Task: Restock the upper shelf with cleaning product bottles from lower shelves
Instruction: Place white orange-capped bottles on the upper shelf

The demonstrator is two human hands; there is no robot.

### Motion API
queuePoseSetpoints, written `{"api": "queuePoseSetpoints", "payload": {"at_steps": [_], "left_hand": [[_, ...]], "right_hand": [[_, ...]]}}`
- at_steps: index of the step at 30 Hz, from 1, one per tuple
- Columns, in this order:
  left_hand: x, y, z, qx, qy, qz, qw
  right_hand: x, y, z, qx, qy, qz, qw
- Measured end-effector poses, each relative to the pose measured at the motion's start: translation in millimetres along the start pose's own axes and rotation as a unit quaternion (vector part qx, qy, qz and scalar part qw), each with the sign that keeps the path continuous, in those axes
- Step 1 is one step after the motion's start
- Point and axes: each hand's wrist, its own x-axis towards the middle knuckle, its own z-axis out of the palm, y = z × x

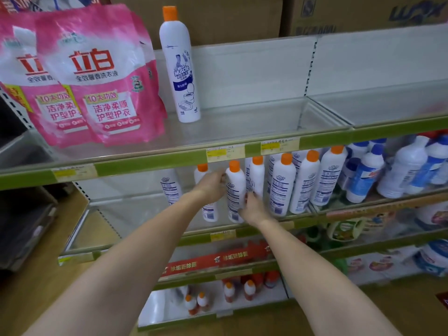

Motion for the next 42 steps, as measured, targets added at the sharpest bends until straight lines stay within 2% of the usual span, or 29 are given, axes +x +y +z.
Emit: {"api": "queuePoseSetpoints", "payload": {"at_steps": [6,9,16,22,29,36,42], "left_hand": [[19.4,13.6,7.9,-0.120,-0.021,0.001,0.993],[24.8,13.3,14.8,-0.145,-0.006,-0.009,0.989],[28.7,15.2,27.7,-0.200,0.044,-0.026,0.978],[23.0,14.4,31.2,-0.221,0.054,-0.030,0.973],[5.0,24.0,23.0,-0.223,0.067,-0.029,0.972],[-32.7,12.8,14.7,-0.263,0.073,-0.054,0.961],[-77.9,-23.4,12.9,-0.331,0.060,-0.060,0.940]], "right_hand": [[26.4,10.3,10.6,0.031,-0.038,0.012,0.999],[33.0,11.3,16.2,0.075,-0.061,0.040,0.995],[44.2,18.2,29.8,0.152,-0.055,0.067,0.985],[42.9,17.4,28.9,0.173,-0.068,0.067,0.980],[26.0,12.3,17.5,0.185,-0.037,0.040,0.981],[-7.3,1.6,16.9,0.143,-0.130,0.005,0.981],[-66.5,-19.6,32.0,0.129,-0.225,0.055,0.964]]}}
